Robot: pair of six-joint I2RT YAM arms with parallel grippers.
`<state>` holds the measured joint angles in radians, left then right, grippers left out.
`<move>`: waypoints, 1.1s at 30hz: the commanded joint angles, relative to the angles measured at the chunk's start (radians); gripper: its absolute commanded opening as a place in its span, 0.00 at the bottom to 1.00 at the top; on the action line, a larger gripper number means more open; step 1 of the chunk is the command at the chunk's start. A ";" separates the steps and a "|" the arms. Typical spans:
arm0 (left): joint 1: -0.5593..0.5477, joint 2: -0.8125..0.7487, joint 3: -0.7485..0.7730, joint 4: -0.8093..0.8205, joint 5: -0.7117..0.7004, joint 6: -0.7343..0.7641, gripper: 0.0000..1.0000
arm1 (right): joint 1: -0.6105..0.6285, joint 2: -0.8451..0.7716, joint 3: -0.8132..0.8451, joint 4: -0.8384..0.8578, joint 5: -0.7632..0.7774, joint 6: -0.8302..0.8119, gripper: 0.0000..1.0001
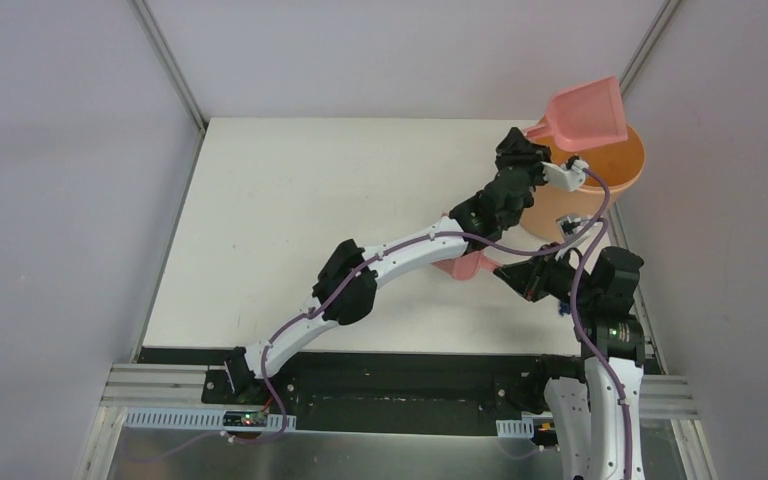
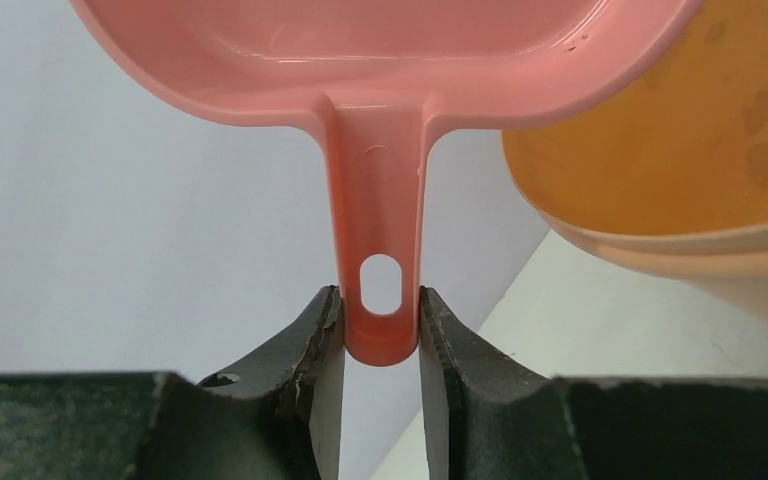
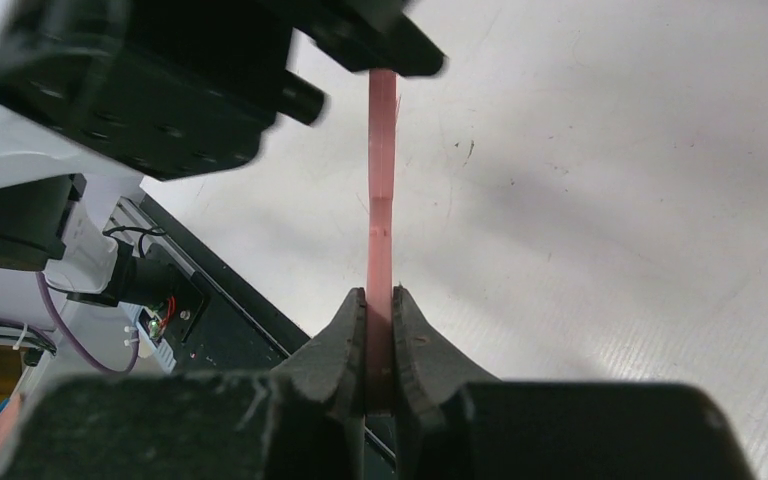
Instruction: Sweep away the paper scraps from the table
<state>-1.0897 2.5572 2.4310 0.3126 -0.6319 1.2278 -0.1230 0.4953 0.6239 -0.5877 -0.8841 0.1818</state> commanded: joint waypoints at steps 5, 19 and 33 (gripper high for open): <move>-0.003 -0.211 0.070 -0.234 0.017 -0.384 0.00 | -0.007 -0.013 0.004 0.038 -0.029 -0.004 0.00; 0.055 -0.447 -0.059 -0.604 0.014 -0.584 0.00 | -0.012 -0.029 0.004 0.036 -0.036 -0.005 0.00; 0.218 -0.870 -0.567 -1.040 0.120 -1.118 0.00 | -0.012 -0.018 0.006 0.035 -0.032 -0.007 0.00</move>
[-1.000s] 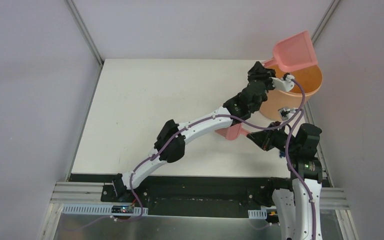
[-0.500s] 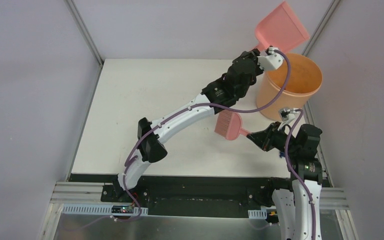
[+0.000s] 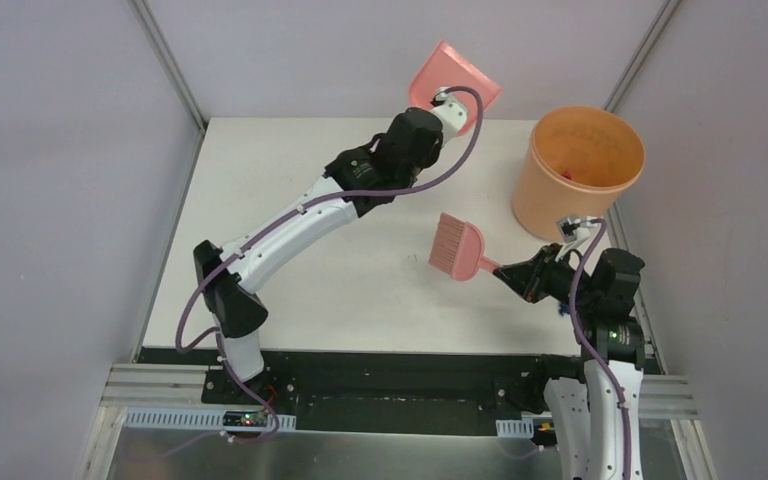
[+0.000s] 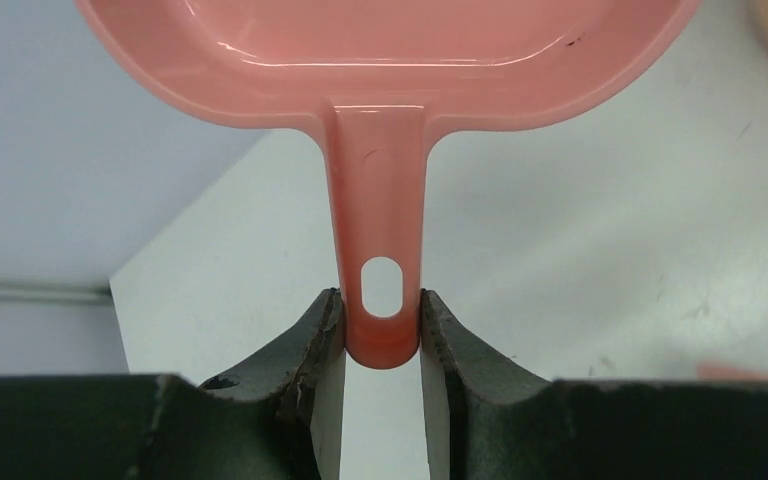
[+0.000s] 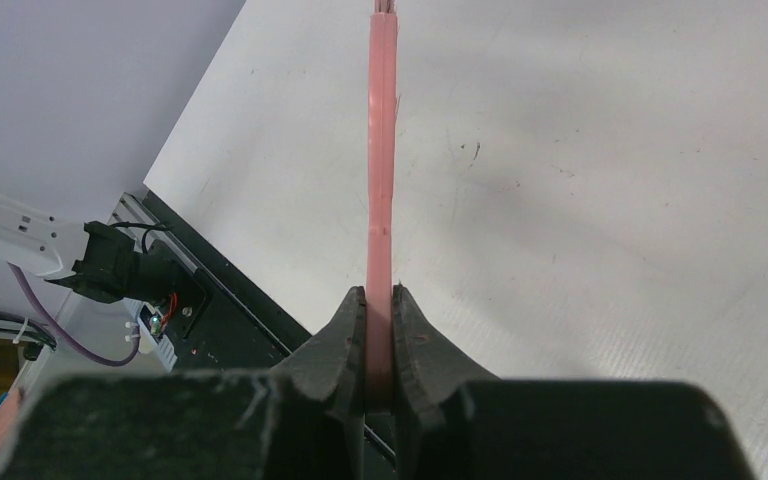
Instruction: Sweep away the paper scraps from the table
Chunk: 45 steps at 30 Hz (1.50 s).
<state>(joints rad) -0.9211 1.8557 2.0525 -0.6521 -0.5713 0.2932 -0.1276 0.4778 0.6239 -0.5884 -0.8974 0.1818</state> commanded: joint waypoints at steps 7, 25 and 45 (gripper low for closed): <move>0.068 -0.369 -0.567 -0.137 0.103 -0.266 0.00 | -0.007 -0.029 0.009 0.031 -0.002 -0.019 0.00; 0.194 -0.364 -0.906 -0.191 0.302 -0.431 0.00 | 0.469 0.789 0.408 -0.359 0.059 -0.418 0.00; 0.229 -0.250 -0.924 -0.253 0.526 -0.464 0.18 | 0.560 1.471 0.680 -0.464 0.011 -0.480 0.19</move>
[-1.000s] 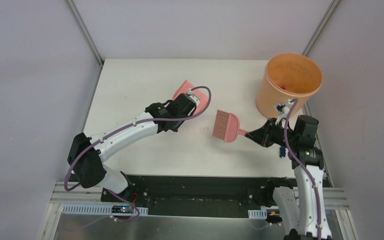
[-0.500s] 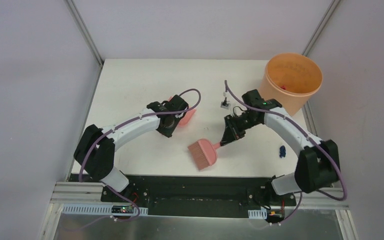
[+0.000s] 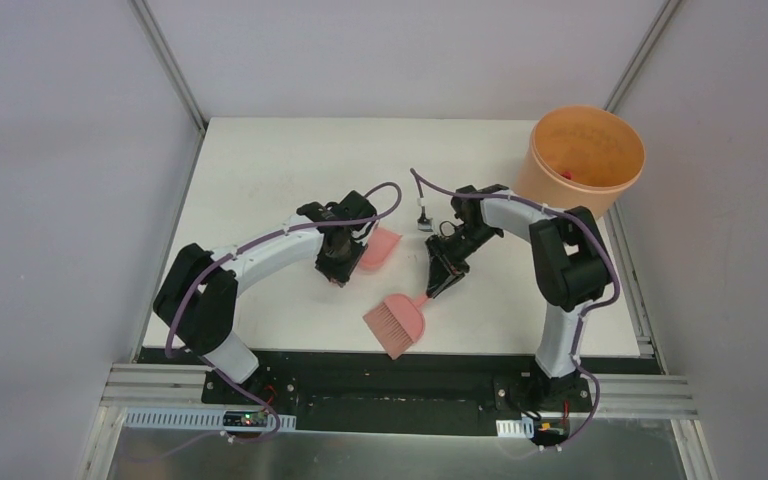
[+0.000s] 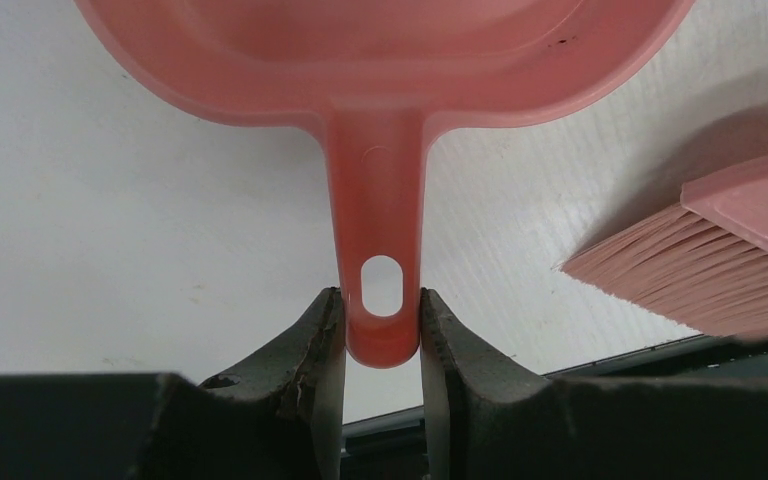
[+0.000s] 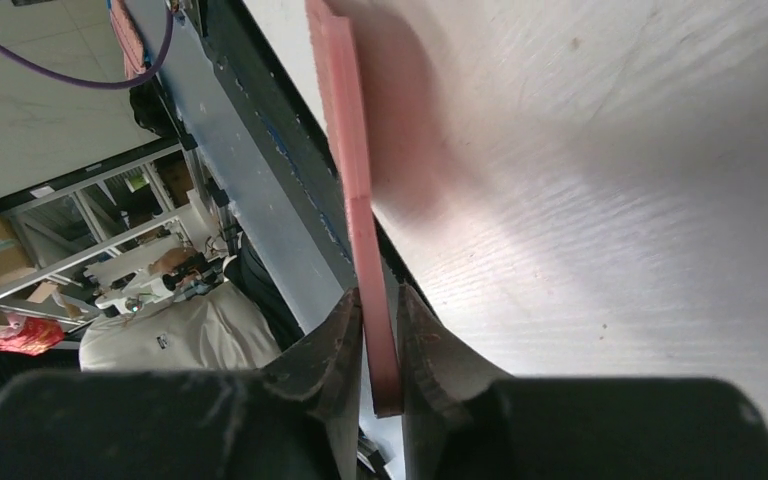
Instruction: Sweep away the paper scraps from the table
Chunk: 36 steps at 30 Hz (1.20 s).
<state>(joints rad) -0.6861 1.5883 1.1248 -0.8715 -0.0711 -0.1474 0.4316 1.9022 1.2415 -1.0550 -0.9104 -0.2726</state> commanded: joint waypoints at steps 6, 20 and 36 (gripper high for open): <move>-0.016 0.038 -0.012 -0.043 -0.009 -0.018 0.29 | -0.003 0.089 0.091 0.055 0.096 0.011 0.35; -0.018 0.037 -0.012 -0.035 0.027 0.016 0.40 | -0.048 -0.018 0.109 0.056 0.276 0.045 0.49; -0.020 -0.090 -0.002 0.020 0.116 0.080 0.40 | -0.100 -0.336 0.085 -0.011 0.386 0.080 0.78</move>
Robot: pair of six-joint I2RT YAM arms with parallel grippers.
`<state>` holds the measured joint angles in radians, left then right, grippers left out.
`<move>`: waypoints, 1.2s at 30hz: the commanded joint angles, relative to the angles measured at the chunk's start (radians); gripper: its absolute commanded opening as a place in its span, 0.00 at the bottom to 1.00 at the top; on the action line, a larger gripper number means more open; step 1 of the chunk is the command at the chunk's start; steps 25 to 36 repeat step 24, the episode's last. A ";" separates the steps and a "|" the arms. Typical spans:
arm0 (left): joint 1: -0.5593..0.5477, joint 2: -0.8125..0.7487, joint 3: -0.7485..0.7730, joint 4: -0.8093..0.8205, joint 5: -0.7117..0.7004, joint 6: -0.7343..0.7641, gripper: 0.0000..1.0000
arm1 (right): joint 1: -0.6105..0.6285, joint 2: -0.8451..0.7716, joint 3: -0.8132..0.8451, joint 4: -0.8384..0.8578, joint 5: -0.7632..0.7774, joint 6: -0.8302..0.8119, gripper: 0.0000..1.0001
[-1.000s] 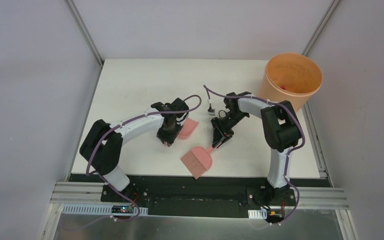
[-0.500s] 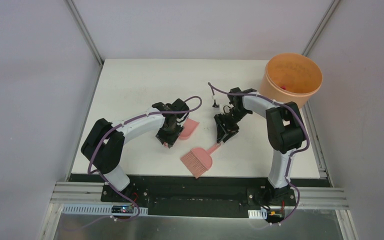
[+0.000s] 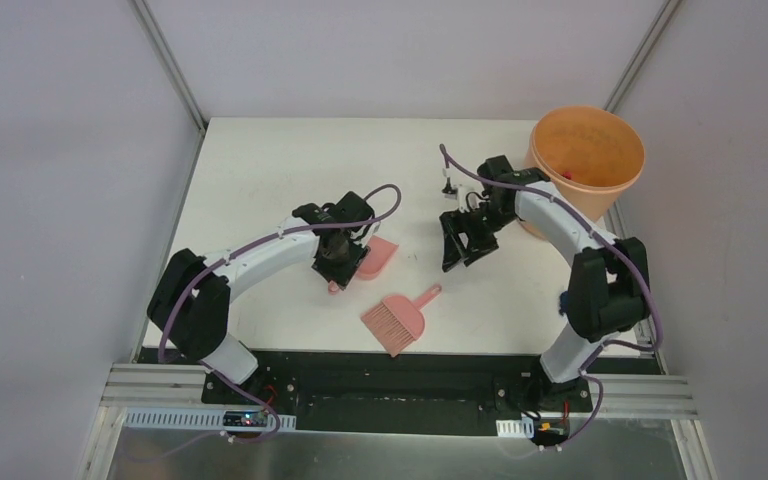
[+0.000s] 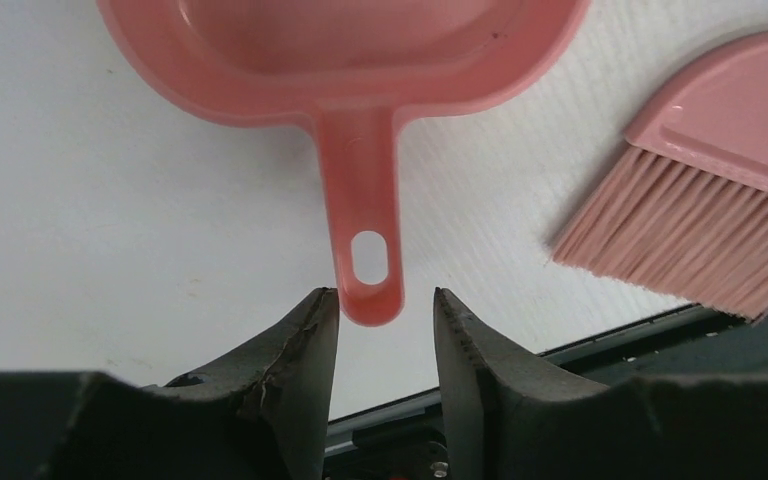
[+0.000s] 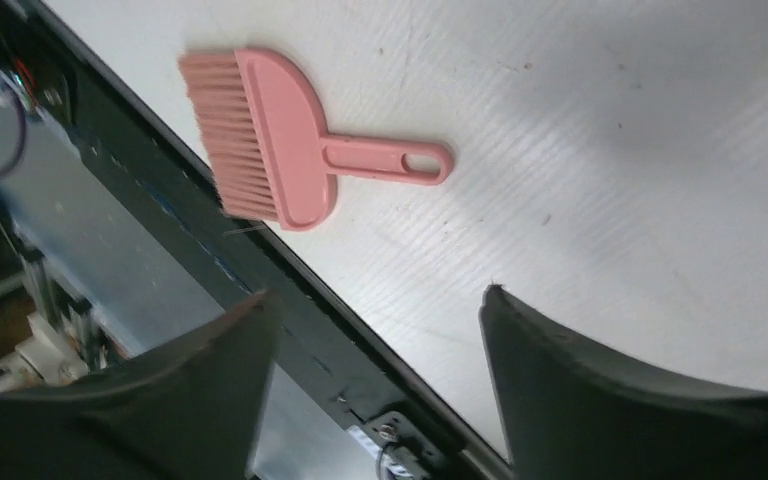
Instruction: Sweep away the paper scraps from the table
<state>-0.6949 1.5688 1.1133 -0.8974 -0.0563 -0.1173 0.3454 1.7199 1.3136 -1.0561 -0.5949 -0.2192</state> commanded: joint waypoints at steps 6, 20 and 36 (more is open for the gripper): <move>-0.012 -0.191 -0.016 0.116 0.023 0.043 0.49 | -0.026 -0.473 -0.158 0.198 0.190 0.117 1.00; -0.014 -0.375 -0.104 0.289 -0.085 0.007 0.64 | -0.237 -0.776 -0.461 0.531 0.170 0.332 1.00; -0.013 -0.393 -0.119 0.317 -0.095 0.007 0.64 | -0.296 -0.763 -0.486 0.538 0.084 0.355 1.00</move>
